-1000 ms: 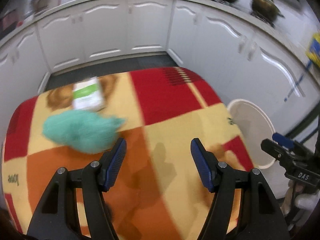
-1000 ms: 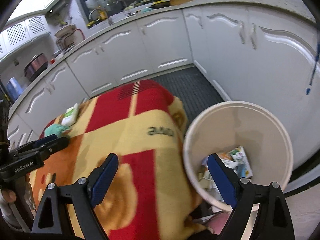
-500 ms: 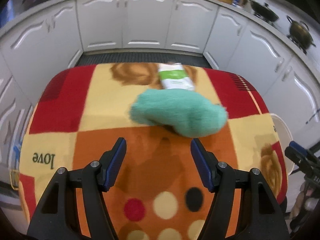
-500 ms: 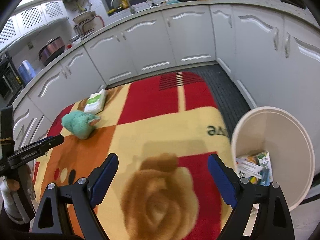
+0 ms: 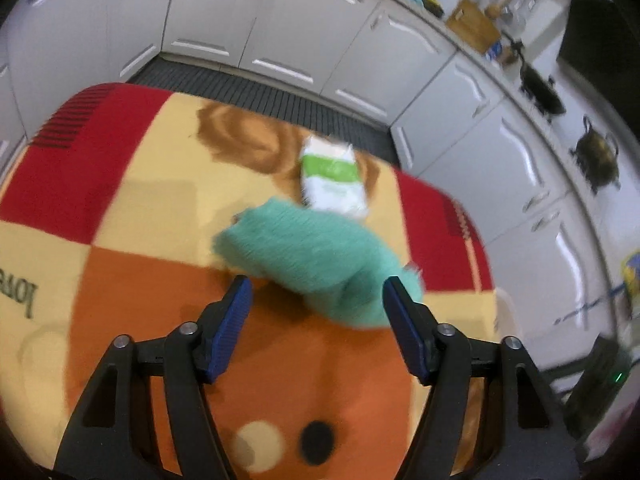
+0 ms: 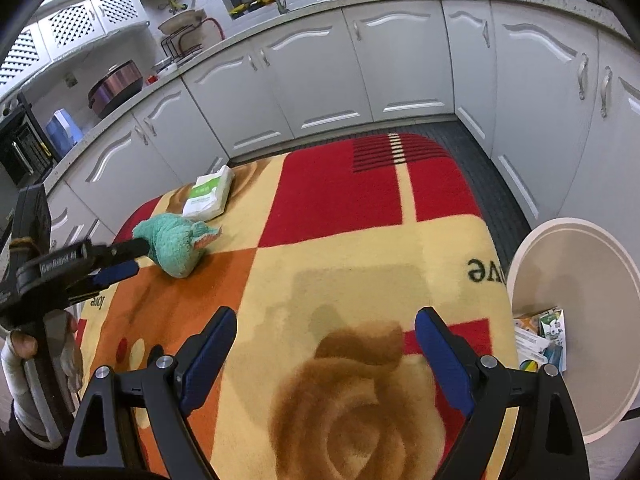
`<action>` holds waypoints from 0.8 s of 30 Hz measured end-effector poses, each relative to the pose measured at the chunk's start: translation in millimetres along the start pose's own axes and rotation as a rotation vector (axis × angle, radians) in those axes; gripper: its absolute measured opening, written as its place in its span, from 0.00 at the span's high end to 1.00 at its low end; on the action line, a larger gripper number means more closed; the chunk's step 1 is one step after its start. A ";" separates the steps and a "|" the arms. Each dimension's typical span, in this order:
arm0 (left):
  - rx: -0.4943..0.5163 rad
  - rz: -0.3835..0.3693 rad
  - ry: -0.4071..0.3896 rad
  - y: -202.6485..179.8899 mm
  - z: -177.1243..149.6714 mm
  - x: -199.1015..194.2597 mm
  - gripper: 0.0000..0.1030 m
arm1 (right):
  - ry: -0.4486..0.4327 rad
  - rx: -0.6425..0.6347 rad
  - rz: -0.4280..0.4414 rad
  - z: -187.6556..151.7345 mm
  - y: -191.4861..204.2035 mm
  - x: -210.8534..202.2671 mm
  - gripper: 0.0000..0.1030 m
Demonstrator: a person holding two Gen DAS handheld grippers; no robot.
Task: Collect trash
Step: 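Move both open tools back over the blanket toward the green towel, then grasp the green towel with the left tool while the right tool grasps the tissue pack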
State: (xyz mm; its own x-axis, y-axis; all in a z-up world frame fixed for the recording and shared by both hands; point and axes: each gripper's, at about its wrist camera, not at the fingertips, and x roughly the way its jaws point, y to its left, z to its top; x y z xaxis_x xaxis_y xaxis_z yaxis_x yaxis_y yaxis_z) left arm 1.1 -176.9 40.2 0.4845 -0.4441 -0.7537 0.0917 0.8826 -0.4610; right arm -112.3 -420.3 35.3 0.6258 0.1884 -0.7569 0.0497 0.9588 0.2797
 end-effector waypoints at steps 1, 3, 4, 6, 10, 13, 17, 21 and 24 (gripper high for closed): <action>-0.017 -0.006 -0.011 -1.8 2.0 0.7 0.24 | 0.000 0.004 0.005 0.3 -1.8 0.1 0.14; -0.061 -0.004 -0.029 -4.9 7.5 5.5 0.23 | -0.002 0.014 0.020 1.1 -4.9 -0.7 0.14; -0.070 0.005 -0.032 -5.8 9.7 8.5 0.23 | -0.005 0.017 0.023 1.4 -6.4 -1.6 0.14; -0.080 0.038 -0.035 -8.6 13.3 18.0 0.23 | -0.012 0.023 0.030 2.3 -9.6 -2.5 0.14; -0.078 0.078 0.008 -11.5 13.9 36.9 0.23 | -0.018 0.029 0.042 4.2 -14.9 -3.0 0.14; -0.081 0.070 0.001 -7.3 14.9 41.0 0.23 | -0.016 0.023 0.046 5.7 -15.1 -1.4 0.14; -0.046 0.002 0.020 -1.0 16.3 40.5 0.37 | -0.011 0.019 0.045 8.0 -13.2 1.6 0.14; 0.002 -0.070 0.064 11.7 20.6 28.2 0.54 | -0.014 0.003 0.054 13.0 -3.1 4.5 0.14; 0.052 -0.046 0.067 19.3 21.3 5.0 0.59 | -0.013 -0.015 0.067 19.8 10.2 11.1 0.14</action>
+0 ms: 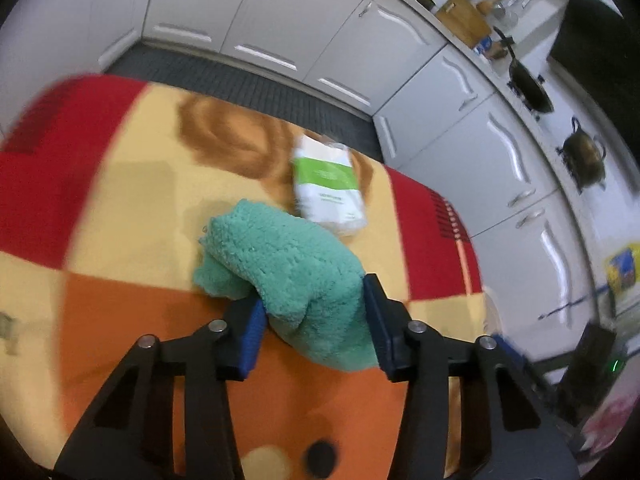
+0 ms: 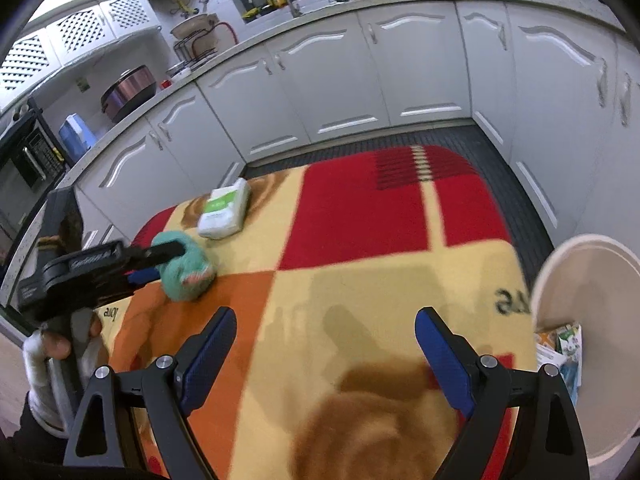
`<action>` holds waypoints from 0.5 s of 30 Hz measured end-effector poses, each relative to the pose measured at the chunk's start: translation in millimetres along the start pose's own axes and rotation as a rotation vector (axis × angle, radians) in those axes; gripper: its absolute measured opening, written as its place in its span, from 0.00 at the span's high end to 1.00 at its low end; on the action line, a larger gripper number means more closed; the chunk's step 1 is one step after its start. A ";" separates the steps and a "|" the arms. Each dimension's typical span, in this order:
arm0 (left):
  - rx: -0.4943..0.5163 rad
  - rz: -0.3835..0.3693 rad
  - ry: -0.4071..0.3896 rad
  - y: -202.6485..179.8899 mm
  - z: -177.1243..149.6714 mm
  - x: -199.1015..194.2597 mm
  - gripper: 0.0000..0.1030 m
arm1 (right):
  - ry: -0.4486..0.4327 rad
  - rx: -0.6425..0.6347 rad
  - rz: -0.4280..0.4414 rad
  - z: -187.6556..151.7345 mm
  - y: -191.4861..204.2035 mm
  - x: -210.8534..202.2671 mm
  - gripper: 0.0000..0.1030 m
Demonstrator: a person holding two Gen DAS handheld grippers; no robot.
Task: Collect trash
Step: 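Grasp the green towel with the left tool while the right tool grasps the tissue pack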
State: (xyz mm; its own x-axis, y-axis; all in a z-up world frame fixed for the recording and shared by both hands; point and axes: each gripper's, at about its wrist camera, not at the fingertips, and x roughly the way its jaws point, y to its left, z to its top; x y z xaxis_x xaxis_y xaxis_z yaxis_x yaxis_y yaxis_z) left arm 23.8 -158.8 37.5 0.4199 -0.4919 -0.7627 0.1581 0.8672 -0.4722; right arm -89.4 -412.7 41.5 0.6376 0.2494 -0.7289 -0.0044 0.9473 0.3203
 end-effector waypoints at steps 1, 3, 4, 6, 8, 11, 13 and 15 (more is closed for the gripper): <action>0.034 0.032 -0.014 2.4 -1.3 -11.4 0.59 | -0.001 -0.006 0.006 4.0 6.4 4.0 0.14; 0.062 0.028 -0.017 10.4 -3.7 -29.8 0.59 | -0.003 -0.020 0.024 12.3 19.7 12.3 0.14; 0.081 0.031 -0.004 15.6 -4.8 -40.0 0.59 | -0.006 -0.027 0.034 17.7 27.2 17.8 0.14; 0.123 0.056 0.011 22.7 -7.6 -53.1 0.59 | -0.004 -0.047 0.054 29.4 42.7 32.5 0.14; 0.152 0.076 0.031 30.2 -12.0 -60.4 0.59 | 0.008 -0.067 0.072 42.9 60.2 53.7 0.14; 0.183 0.110 0.071 41.0 -19.8 -63.1 0.59 | 0.038 -0.090 0.074 60.4 85.4 91.0 0.14; 0.197 0.154 0.076 45.9 -24.5 -61.0 0.58 | 0.060 -0.116 0.056 68.0 99.9 114.1 0.14; 0.204 0.166 0.084 50.4 -27.2 -55.0 0.56 | 0.087 -0.146 0.020 73.4 112.7 139.6 0.14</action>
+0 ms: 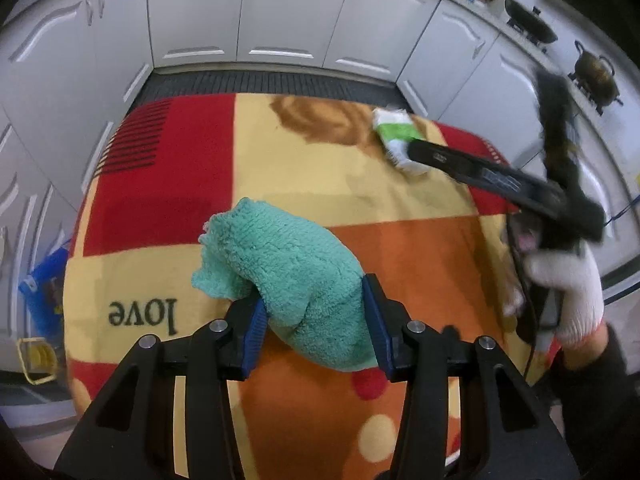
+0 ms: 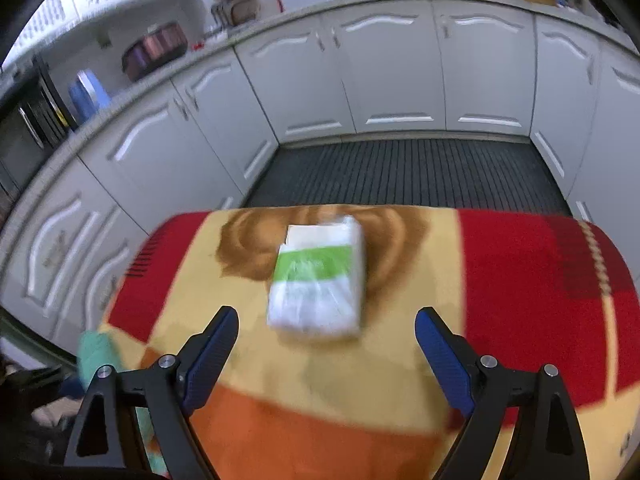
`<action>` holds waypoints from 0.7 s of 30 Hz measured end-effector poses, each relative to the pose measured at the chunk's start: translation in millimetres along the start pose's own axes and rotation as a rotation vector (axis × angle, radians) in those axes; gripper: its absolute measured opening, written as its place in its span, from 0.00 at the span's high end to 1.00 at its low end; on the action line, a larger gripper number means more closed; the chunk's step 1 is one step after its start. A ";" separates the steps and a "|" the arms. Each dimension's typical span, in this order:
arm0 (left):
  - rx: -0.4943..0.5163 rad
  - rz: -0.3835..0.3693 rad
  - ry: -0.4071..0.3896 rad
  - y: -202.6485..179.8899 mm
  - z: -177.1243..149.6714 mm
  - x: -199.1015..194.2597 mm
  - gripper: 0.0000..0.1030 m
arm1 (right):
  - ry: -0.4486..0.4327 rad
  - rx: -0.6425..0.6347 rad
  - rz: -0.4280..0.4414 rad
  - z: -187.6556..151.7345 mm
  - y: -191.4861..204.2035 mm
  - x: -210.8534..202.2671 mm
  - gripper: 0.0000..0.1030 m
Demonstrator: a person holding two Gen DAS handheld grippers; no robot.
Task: Collect trash
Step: 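Grasp the green towel with the left tool while the right tool grasps the tissue pack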
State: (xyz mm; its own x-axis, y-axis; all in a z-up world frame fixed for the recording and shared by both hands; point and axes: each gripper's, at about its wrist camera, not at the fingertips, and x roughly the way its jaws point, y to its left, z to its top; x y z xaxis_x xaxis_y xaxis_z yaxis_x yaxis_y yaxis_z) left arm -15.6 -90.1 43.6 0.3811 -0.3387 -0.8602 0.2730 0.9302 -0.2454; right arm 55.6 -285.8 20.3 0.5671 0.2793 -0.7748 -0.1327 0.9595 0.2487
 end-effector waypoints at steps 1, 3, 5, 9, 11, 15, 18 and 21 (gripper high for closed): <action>-0.010 -0.006 0.002 0.4 -0.4 3.2 0.53 | 0.012 -0.007 -0.009 2.7 1.7 7.9 0.15; -0.045 -0.014 -0.013 4.3 1.1 10.0 0.48 | 0.043 -0.021 -0.028 8.5 6.2 27.4 0.29; -0.093 -0.030 -0.021 8.4 4.0 17.9 0.42 | 0.043 -0.039 -0.057 11.4 7.1 36.5 0.46; -0.183 -0.085 -0.038 18.7 7.2 32.1 0.38 | 0.042 -0.067 -0.024 7.5 5.2 25.1 0.57; -0.201 -0.093 -0.060 20.4 8.5 36.9 0.37 | 0.032 -0.092 -0.020 -1.1 5.6 11.4 0.57; -0.232 -0.084 -0.103 18.6 5.7 37.5 0.41 | 0.019 -0.080 0.016 -26.5 -4.7 -18.8 0.57; -0.217 -0.084 -0.095 11.2 6.2 31.7 0.55 | -0.004 -0.030 0.040 -45.4 -16.6 -40.6 0.57; -0.172 -0.095 -0.097 1.0 9.0 22.9 0.59 | -0.012 -0.023 0.034 -54.9 -19.7 -53.0 0.57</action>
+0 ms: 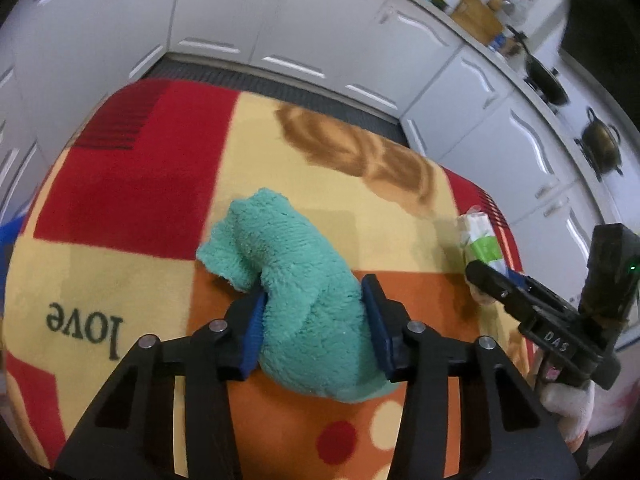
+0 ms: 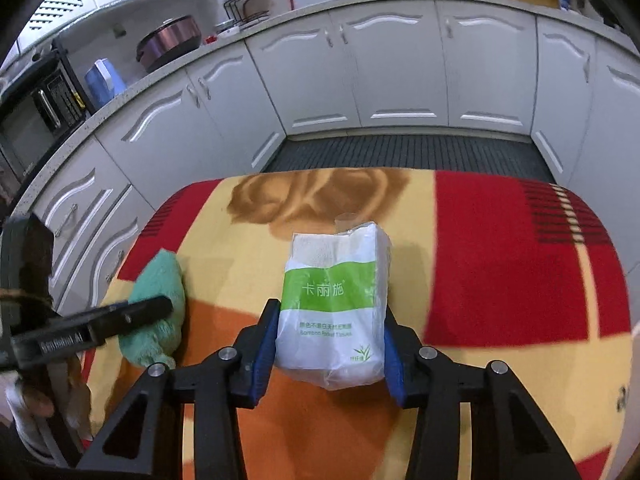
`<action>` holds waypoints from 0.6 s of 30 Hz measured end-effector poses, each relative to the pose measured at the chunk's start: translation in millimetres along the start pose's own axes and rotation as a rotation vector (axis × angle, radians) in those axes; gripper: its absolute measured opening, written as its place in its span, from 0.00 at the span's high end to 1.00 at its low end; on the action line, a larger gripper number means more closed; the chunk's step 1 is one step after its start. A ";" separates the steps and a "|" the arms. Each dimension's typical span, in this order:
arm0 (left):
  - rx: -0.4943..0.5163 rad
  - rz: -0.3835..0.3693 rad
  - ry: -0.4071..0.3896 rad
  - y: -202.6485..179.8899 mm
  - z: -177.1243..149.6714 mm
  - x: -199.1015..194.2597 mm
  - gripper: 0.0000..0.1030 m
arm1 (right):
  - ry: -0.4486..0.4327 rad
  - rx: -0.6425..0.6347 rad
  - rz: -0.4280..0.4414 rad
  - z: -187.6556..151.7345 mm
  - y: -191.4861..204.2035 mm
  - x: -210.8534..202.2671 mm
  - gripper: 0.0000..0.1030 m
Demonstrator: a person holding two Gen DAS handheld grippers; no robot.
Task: Collect trash
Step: 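Grasp the green towel with the left tool while the right tool grasps the tissue pack, then carry the green towel and tissue pack over the beige bin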
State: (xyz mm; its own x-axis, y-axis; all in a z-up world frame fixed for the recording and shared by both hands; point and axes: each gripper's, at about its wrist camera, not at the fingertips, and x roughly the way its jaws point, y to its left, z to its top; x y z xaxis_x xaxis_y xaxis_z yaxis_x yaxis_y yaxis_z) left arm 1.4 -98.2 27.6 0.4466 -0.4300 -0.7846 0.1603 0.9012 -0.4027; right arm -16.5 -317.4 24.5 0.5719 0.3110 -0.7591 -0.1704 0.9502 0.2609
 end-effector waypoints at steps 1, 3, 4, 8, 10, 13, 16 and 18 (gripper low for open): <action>0.018 -0.002 0.001 -5.9 -0.8 -2.7 0.59 | -0.005 -0.007 -0.007 -3.0 -0.6 -4.6 0.57; 0.042 -0.011 0.004 -17.1 -3.1 -6.5 0.59 | -0.023 0.000 -0.014 -7.9 -4.6 -16.3 0.57; 0.059 -0.015 0.002 -23.2 -4.3 -8.6 0.59 | -0.032 0.018 -0.004 -9.9 -7.9 -22.5 0.57; 0.111 -0.011 -0.017 -44.5 -8.2 -11.8 0.59 | -0.066 0.053 -0.006 -17.9 -16.2 -42.4 0.57; 0.121 -0.019 -0.017 -53.2 -11.8 -11.0 0.59 | -0.074 0.060 -0.011 -23.0 -19.0 -49.1 0.57; 0.137 -0.019 -0.015 -66.0 -18.6 -7.8 0.59 | -0.092 0.078 -0.025 -30.4 -24.3 -59.5 0.57; 0.152 -0.024 -0.011 -79.8 -23.2 -5.0 0.59 | -0.095 0.100 -0.031 -37.0 -31.6 -68.0 0.57; 0.180 -0.019 -0.024 -93.1 -27.3 -6.3 0.59 | -0.100 0.101 -0.042 -41.6 -35.7 -76.3 0.57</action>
State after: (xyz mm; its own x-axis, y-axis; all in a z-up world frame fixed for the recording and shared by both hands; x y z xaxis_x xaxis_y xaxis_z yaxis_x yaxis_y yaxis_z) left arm -40.4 -180.9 57.1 0.4630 -0.4472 -0.7653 0.3223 0.8892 -0.3246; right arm -87.5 -374.2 48.3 0.6550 0.2630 -0.7084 -0.0664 0.9539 0.2927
